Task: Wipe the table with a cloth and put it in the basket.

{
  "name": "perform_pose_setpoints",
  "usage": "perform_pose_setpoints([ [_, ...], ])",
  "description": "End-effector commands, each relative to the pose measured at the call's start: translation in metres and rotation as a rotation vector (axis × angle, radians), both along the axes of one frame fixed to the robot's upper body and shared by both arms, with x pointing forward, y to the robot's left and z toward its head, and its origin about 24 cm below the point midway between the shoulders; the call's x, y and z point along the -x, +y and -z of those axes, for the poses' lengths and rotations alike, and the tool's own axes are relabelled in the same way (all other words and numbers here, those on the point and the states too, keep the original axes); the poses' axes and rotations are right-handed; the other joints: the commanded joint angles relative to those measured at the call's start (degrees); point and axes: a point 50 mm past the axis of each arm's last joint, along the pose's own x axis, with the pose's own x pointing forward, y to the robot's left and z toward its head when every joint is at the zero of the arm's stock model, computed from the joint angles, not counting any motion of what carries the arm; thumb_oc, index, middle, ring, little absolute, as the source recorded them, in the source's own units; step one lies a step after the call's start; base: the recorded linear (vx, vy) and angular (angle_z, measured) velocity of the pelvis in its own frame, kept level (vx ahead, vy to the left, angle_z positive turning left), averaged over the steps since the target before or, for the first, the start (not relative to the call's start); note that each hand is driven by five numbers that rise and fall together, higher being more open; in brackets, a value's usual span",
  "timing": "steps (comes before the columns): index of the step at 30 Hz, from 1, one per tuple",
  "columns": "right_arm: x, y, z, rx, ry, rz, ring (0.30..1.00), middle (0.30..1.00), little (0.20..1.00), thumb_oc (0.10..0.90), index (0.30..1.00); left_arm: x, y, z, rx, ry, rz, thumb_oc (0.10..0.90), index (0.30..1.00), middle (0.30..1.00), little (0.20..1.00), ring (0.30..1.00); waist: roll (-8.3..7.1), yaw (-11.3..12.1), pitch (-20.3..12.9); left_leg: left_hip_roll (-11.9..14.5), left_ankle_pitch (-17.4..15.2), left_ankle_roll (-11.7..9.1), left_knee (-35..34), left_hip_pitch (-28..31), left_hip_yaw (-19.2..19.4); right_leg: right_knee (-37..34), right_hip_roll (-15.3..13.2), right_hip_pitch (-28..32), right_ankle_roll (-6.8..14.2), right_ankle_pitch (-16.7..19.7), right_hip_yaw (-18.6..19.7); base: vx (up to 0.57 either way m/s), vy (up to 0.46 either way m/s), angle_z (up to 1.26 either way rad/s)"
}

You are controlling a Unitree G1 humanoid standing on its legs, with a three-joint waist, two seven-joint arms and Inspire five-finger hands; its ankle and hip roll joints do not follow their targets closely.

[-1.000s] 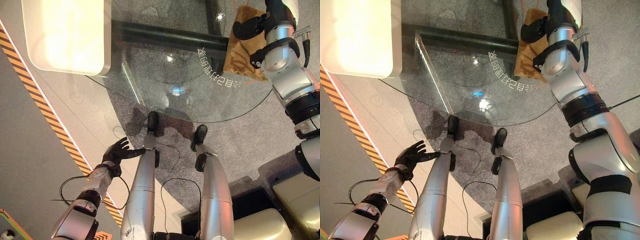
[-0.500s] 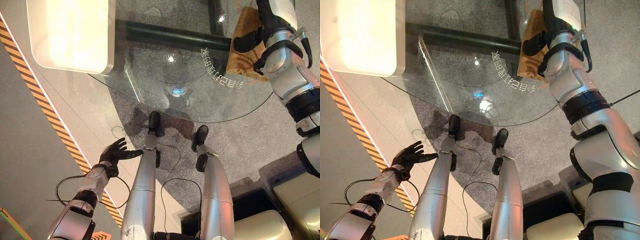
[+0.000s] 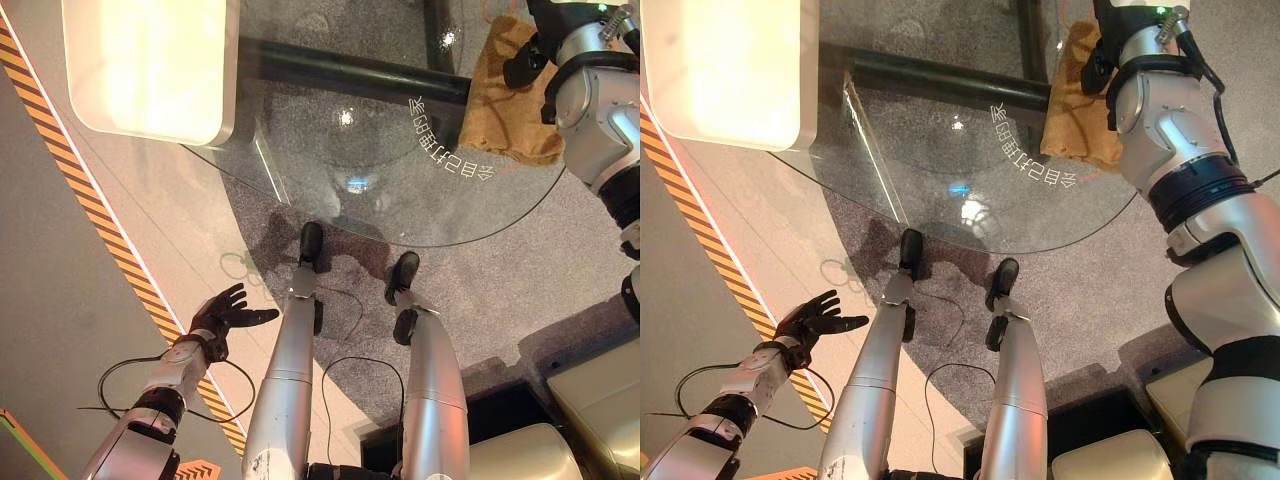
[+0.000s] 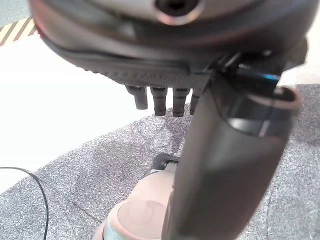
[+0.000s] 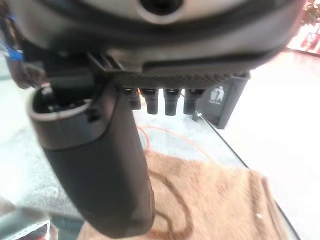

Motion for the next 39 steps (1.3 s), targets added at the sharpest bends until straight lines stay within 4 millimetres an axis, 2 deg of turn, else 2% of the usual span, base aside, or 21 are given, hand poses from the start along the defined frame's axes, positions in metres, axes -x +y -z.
perform_pose_setpoints([
  [1,0.022,-0.023,-0.035,-0.054,-0.064,0.009,0.9,0.9,0.9,0.8,0.9,0.037,0.027,0.021,-0.028,0.108,-0.055,0.8,0.9,0.9,0.9,0.9,0.1,-0.3,-1.1,-3.3,-4.7,2.7,3.6,0.7,-2.4,-6.6,2.7,3.3,0.4,4.6,-2.6,0.0,0.0,0.0],
  [4,0.018,-0.023,-0.025,-0.085,0.028,-0.026,0.9,0.9,0.9,0.8,0.9,0.036,0.028,0.02,-0.028,0.112,-0.054,0.8,0.9,0.9,0.9,0.9,0.14,-0.3,-1.1,-3.4,-4.6,2.7,3.3,1.1,-2.3,-6.7,2.7,3.5,0.3,4.5,-2.8,0.0,0.0,0.0],
  [10,0.018,-0.025,-0.019,-0.047,0.072,-0.06,0.9,0.9,0.9,0.8,0.9,0.04,0.03,0.022,-0.033,0.12,-0.054,0.8,0.9,0.9,0.9,0.9,0.18,-0.2,-1.1,-3.4,-4.5,2.6,3.4,1.1,-2.4,-6.3,2.5,3.3,0.2,4.5,-2.9,0.0,0.0,0.0],
  [22,0.023,-0.026,-0.029,0.17,0.103,0.047,0.9,0.9,0.9,0.8,0.9,0.044,0.032,0.022,-0.045,0.128,-0.051,0.8,0.9,0.9,0.9,0.9,-0.36,-0.1,-1.1,-3.3,-4.3,2.8,2.7,1.3,-2.6,-6.4,2.8,3.2,0.1,4.5,-3.2,0.0,0.0,0.0],
  [31,0.026,-0.023,-0.033,0.231,0.097,0.04,0.9,0.9,0.9,0.8,0.9,0.044,0.036,0.02,-0.056,0.131,-0.044,0.8,0.9,0.9,0.9,0.9,-0.81,-0.1,-1.1,-3.4,-4.1,2.9,2.8,1.2,-2.9,-6.3,3.0,3.3,0.0,4.5,-3.3,0.01,-0.02,0.01],
  [39,0.025,-0.021,-0.028,0.236,0.136,0.037,0.9,0.9,0.9,0.8,0.9,0.045,0.035,0.021,-0.057,0.136,-0.042,0.8,0.9,0.9,0.9,0.9,-0.79,0.0,-1.1,-3.4,-4.0,2.9,2.7,1.0,-3.0,-6.2,3.1,3.1,-0.2,4.4,-3.4,0.0,0.0,0.0],
])
